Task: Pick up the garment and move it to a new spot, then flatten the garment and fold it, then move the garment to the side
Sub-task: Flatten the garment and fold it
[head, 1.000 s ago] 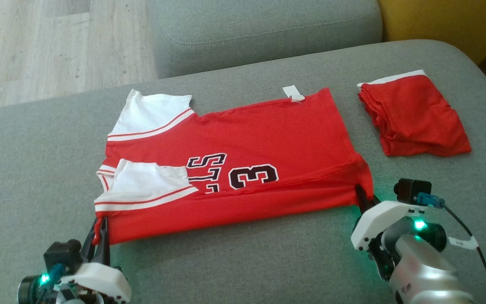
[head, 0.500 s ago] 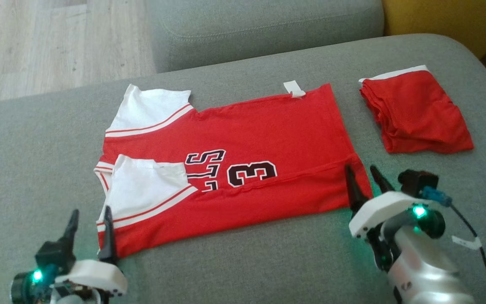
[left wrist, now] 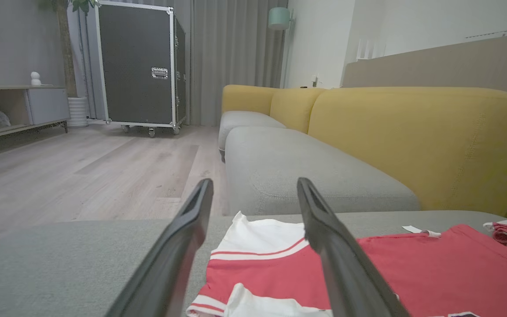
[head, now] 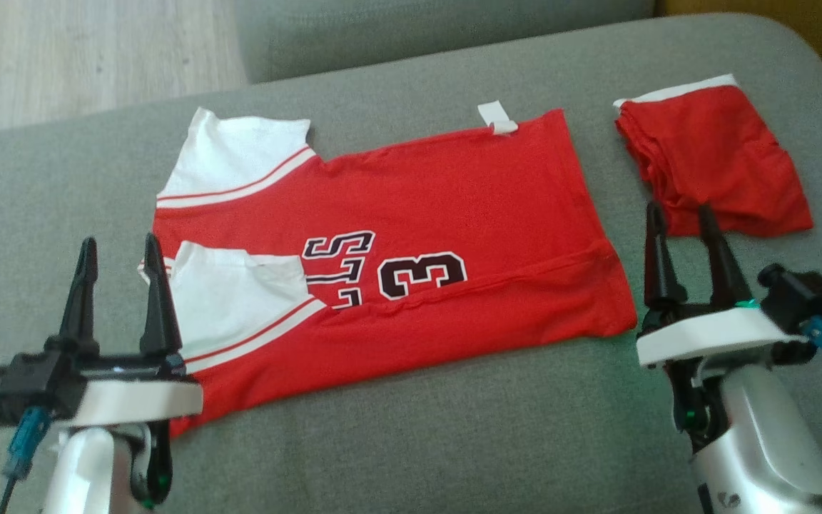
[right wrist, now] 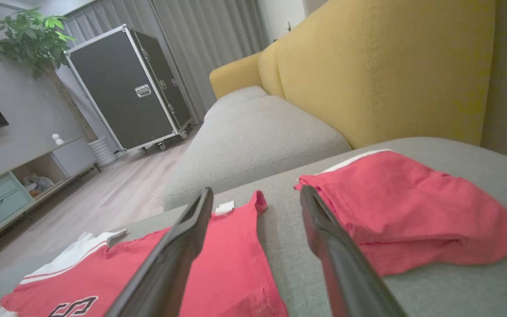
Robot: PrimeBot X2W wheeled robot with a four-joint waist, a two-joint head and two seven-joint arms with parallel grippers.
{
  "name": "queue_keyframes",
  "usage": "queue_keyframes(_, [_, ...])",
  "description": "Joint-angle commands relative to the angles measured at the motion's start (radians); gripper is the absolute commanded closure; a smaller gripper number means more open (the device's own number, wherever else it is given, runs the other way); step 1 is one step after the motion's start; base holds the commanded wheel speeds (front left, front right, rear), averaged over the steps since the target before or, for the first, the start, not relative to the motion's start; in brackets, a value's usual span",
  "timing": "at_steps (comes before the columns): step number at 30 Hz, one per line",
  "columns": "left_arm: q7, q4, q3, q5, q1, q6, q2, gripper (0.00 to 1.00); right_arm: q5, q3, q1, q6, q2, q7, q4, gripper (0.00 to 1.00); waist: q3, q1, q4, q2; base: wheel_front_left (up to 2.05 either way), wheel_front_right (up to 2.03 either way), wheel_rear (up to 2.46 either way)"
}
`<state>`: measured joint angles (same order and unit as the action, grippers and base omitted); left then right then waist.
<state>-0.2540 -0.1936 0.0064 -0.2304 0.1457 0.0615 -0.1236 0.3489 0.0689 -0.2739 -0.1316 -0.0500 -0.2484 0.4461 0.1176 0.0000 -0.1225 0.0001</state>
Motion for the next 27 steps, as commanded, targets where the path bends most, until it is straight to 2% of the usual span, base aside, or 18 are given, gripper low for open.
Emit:
queue_keyframes(1, [-0.008,0.037,0.037,0.017,0.059,0.011,-0.017,0.0,-0.011,0.014,-0.025,0.001,0.0,-0.013,-0.065,0.0,0.025,0.0,-0.004,-0.0001,0.0,0.0,0.0])
queue_keyframes(3, [-0.008,0.031,0.027,0.027,0.09,0.027,-0.029,0.0,-0.011,0.01,-0.025,0.001,0.0,-0.013,-0.092,0.0,0.045,0.0,-0.007,-0.0001,0.0,0.0,0.0])
queue_keyframes(6, [0.003,-0.017,-0.005,0.045,0.166,0.046,-0.08,0.0,-0.011,0.006,-0.04,0.001,0.0,-0.013,-0.124,0.0,0.08,0.0,-0.011,-0.0001,0.0,0.0,0.0])
queue_keyframes(9, [0.088,-0.082,-0.031,0.021,0.286,0.06,-0.139,0.0,-0.011,0.002,-0.062,0.001,0.0,-0.013,-0.148,0.0,0.12,0.0,-0.017,-0.0001,0.0,0.0,0.0])
queue_keyframes(12, [0.211,-0.173,-0.084,-0.003,0.423,0.067,-0.225,0.0,-0.008,-0.002,-0.086,0.001,0.0,-0.013,-0.166,0.0,0.161,0.0,-0.024,-0.0001,0.0,0.0,0.0])
queue_keyframes(15, [0.342,-0.26,-0.198,-0.083,0.542,0.069,-0.312,0.0,-0.006,0.003,-0.109,0.001,0.0,-0.013,-0.181,0.0,0.201,0.0,-0.039,-0.0001,0.0,0.0,0.0])
queue_keyframes(16, [0.405,-0.306,-0.265,-0.143,0.609,0.069,-0.372,0.0,-0.002,0.009,-0.122,0.001,0.0,-0.013,-0.19,0.0,0.228,0.0,-0.052,-0.0001,0.0,0.0,0.0])
queue_keyframes(19, [0.469,-0.361,-0.356,-0.213,0.687,0.069,-0.445,0.0,0.007,0.02,-0.139,0.001,0.0,-0.013,-0.206,0.0,0.266,0.0,-0.072,-0.0001,0.0,0.0,0.0])
queue_keyframes(23, [0.496,-0.419,-0.444,-0.276,0.77,0.069,-0.5,0.0,0.016,0.027,-0.153,0.001,0.0,-0.013,-0.23,0.0,0.313,0.0,-0.095,-0.0001,0.0,0.0,0.0])
queue_keyframes(27, [0.503,-0.456,-0.497,-0.318,0.825,0.069,-0.515,0.0,0.022,0.029,-0.162,0.001,0.0,-0.013,-0.245,0.0,0.345,0.0,-0.111,-0.0001,0.0,0.0,0.0])
